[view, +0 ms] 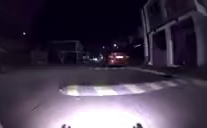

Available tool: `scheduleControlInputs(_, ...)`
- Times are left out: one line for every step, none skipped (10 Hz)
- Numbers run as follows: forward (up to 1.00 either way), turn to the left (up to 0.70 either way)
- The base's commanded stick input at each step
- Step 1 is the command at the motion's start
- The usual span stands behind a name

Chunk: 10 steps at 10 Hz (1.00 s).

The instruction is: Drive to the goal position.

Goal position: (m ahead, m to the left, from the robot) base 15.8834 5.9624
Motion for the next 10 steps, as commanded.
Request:
scheduleControlInputs(0.60,-0.15)
scheduleControlInputs(0.60,-0.15)
scheduleControlInputs(0.60,-0.15)
scheduleControlInputs(0.60,-0.06)
scheduleControlInputs(0.60,0.00)
scheduleControlInputs(0.60,0.00)
scheduleControlInputs(0.60,0.00)
scheduleControlInputs(0.60,0.00)
scheduleControlInputs(0.60,0.00)
scheduleControlInputs(0.60,0.00)
